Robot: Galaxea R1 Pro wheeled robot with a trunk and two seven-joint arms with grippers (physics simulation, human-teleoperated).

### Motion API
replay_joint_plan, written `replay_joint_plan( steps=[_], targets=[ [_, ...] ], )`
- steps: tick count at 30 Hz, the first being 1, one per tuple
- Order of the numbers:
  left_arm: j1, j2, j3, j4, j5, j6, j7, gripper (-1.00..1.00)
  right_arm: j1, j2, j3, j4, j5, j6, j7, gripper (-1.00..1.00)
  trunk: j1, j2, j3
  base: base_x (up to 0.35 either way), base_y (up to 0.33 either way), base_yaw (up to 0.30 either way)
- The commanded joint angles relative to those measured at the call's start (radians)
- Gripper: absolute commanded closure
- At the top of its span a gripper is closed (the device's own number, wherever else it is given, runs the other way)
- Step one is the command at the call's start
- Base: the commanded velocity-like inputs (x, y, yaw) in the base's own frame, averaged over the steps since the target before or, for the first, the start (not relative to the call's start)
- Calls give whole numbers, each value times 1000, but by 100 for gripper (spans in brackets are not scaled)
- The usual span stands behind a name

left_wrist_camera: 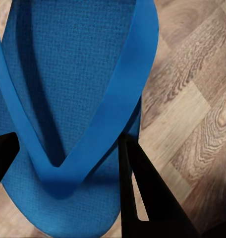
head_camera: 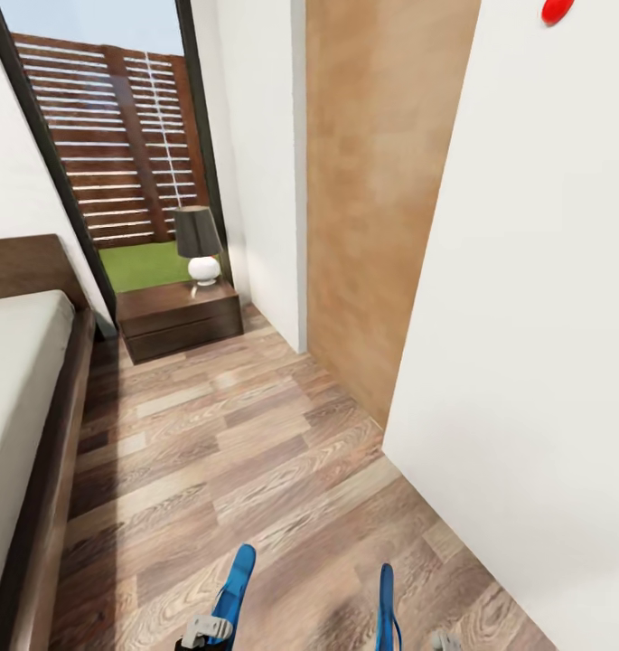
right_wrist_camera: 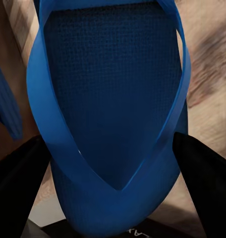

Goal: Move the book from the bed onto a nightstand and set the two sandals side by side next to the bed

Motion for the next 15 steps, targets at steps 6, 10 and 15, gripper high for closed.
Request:
replay_joint_plan(
  steps=[6,10,15],
  targets=[
    [-1,0,-4,1,7,-3,-4,100,0,0,-9,0,0,6,6,100,0,0,-3,324,0,17],
    [-1,0,-4,1,7,-3,-4,100,0,0,-9,0,0,6,5,100,0,0,-3,324,0,155],
    [-1,-1,-4,1,6,-3,-4,100,0,0,-9,0,0,6,4,100,0,0,-3,324,0,181]
  ],
)
